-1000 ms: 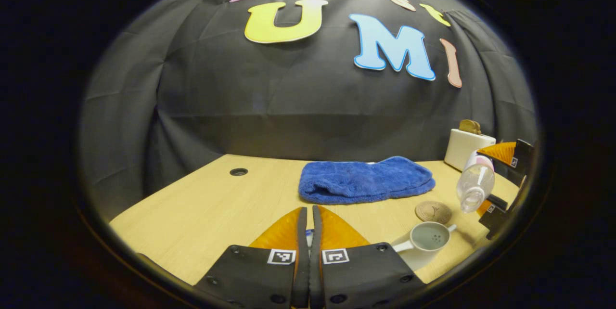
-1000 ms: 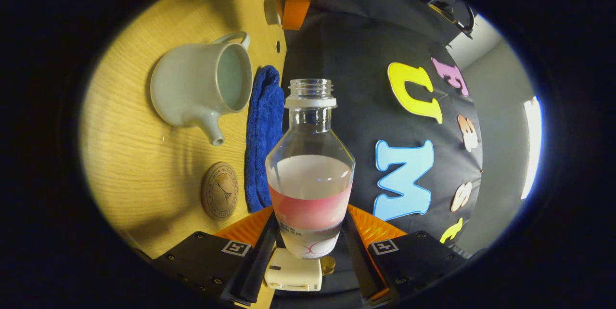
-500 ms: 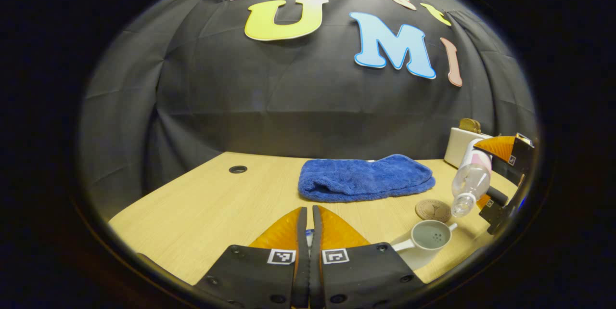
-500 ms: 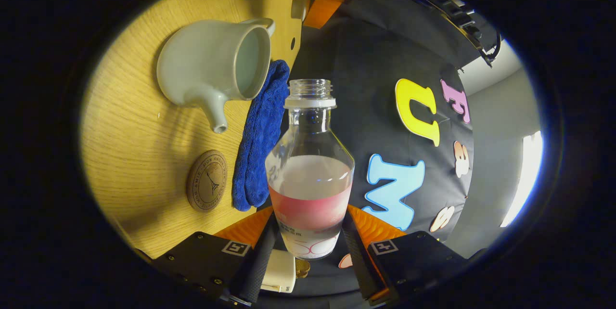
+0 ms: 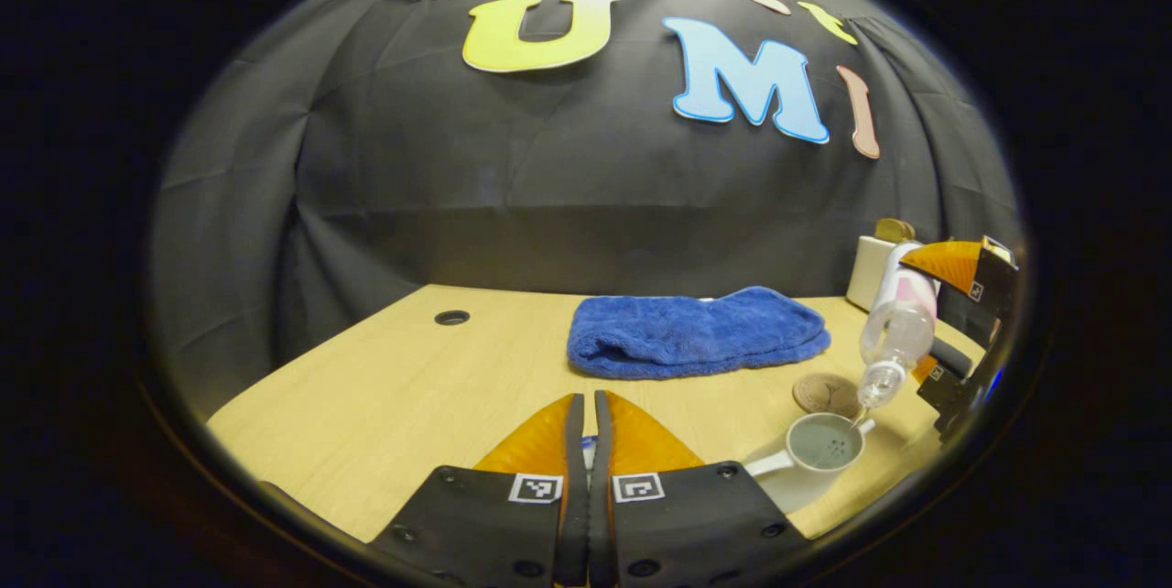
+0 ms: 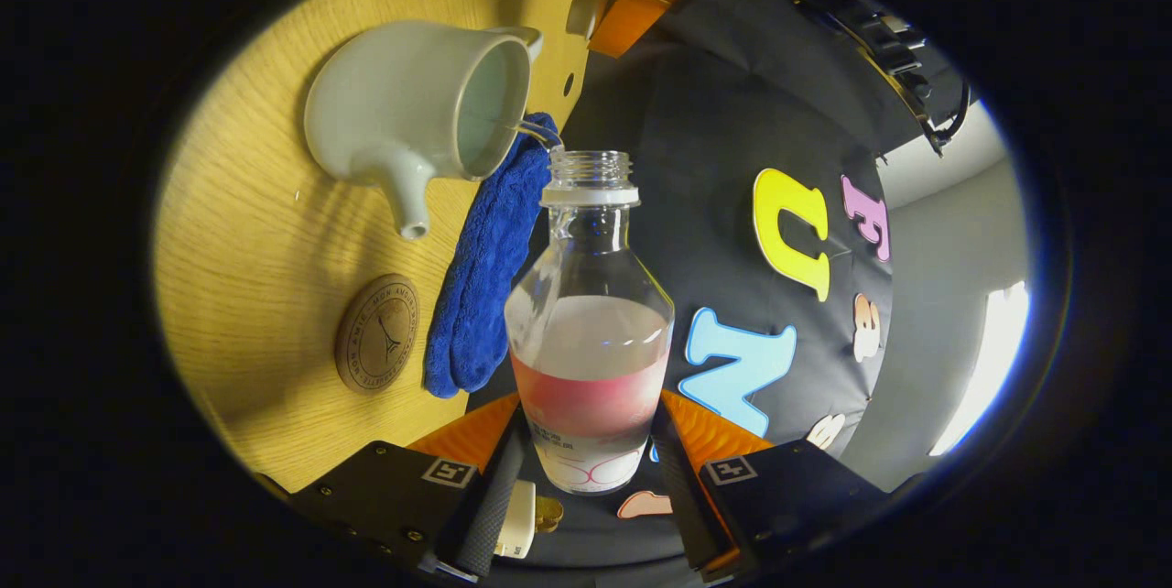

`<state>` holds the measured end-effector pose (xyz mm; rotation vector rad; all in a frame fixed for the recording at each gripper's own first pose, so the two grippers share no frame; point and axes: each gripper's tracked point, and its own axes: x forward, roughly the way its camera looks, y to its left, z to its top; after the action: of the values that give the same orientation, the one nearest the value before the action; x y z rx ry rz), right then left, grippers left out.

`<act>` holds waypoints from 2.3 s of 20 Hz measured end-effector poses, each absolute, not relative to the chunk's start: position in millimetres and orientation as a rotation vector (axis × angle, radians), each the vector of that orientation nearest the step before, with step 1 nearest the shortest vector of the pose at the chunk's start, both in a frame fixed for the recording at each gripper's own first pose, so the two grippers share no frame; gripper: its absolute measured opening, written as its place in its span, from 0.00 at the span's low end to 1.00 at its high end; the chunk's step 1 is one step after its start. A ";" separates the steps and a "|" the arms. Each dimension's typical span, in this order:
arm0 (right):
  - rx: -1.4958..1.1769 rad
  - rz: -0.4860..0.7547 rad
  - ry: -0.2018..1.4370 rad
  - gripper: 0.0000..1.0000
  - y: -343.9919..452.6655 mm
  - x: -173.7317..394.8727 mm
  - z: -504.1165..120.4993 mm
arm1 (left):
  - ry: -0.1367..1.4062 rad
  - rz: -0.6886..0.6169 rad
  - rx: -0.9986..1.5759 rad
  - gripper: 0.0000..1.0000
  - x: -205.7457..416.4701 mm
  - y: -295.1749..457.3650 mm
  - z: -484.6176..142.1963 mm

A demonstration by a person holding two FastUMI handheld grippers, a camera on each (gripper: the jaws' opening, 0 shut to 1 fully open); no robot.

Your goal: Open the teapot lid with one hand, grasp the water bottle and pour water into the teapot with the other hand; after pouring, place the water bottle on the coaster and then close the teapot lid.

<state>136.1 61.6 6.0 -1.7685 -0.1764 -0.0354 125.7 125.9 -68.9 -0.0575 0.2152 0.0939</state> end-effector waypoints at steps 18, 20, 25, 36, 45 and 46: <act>-1.893 -0.054 -0.277 0.75 67.5 139.5 22.4 | 0.234 0.093 -0.049 0.07 126.8 124.0 -74.0; -1.907 -0.055 -0.292 0.75 69.6 139.7 24.3 | 0.235 0.093 -0.048 0.07 126.7 124.4 -74.4; -1.944 -0.048 -0.313 0.75 73.8 140.2 26.9 | 0.238 0.092 -0.046 0.07 126.9 123.7 -74.5; -2.065 -0.055 -0.413 0.75 88.1 139.8 37.8 | 0.245 0.092 -0.043 0.07 126.7 123.3 -77.8; -2.170 -0.063 -0.503 0.75 102.9 136.0 45.9 | 0.250 0.092 -0.039 0.07 128.2 123.7 -78.0; -2.173 -0.058 -0.508 0.75 104.2 135.1 45.8 | 0.251 0.092 -0.039 0.07 127.1 123.3 -79.4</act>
<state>135.1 104.2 45.8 -2.1731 -0.5082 -0.0585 127.1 123.3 -79.4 -0.0388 0.2511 0.0923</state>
